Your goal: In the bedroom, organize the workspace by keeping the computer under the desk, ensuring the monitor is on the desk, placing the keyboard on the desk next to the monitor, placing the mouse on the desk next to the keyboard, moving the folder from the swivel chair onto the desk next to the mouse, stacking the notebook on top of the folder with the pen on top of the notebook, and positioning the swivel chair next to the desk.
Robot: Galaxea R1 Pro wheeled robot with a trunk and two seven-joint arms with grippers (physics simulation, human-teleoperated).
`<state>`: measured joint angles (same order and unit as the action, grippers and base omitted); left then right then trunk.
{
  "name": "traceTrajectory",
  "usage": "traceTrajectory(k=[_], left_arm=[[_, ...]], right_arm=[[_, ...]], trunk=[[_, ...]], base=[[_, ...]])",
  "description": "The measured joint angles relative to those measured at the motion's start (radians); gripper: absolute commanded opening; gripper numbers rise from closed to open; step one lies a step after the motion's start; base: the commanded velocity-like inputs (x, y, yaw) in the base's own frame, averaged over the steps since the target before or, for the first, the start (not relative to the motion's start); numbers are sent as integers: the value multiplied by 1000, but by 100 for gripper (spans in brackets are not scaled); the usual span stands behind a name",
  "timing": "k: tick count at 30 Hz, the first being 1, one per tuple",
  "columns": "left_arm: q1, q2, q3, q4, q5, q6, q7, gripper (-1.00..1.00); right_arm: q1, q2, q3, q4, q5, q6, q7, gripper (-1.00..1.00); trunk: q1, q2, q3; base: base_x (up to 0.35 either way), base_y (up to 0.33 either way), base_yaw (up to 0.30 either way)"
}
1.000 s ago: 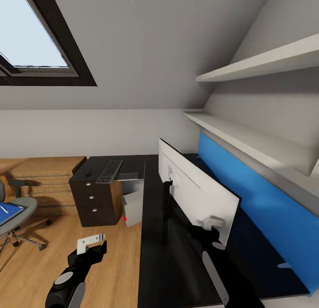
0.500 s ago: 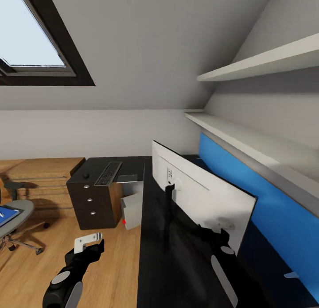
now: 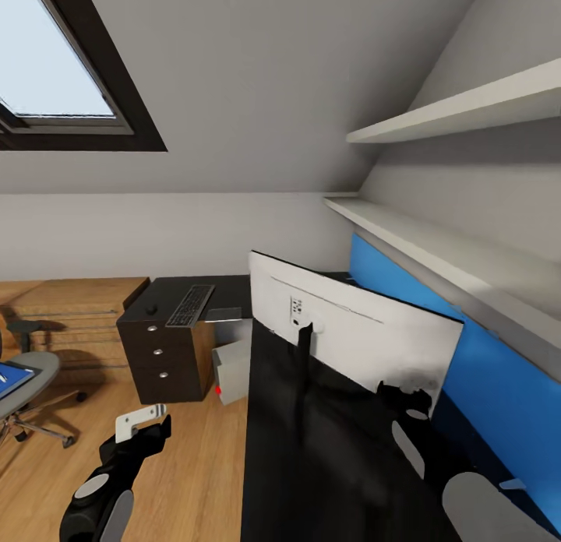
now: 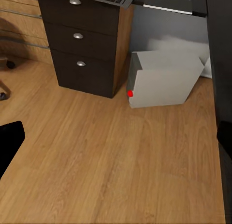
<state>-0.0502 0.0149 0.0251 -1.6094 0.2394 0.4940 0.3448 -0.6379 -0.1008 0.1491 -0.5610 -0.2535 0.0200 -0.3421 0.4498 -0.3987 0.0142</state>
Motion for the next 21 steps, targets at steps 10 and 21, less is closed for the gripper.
traceTrajectory(k=[10, 21], left_arm=[[0, 0, 4, -2, 0, 0, 0, 100], [0, 0, 5, 3, -1, 1, 0, 100]], right_arm=[[-101, -14, 1, 97, 2, -50, 1, 100], [-129, -28, 2, 206, -6, -120, 2, 100]], trunk=[[0, 0, 0], [0, 0, 0]], base=[[0, 0, 0], [-7, 0, 0]])
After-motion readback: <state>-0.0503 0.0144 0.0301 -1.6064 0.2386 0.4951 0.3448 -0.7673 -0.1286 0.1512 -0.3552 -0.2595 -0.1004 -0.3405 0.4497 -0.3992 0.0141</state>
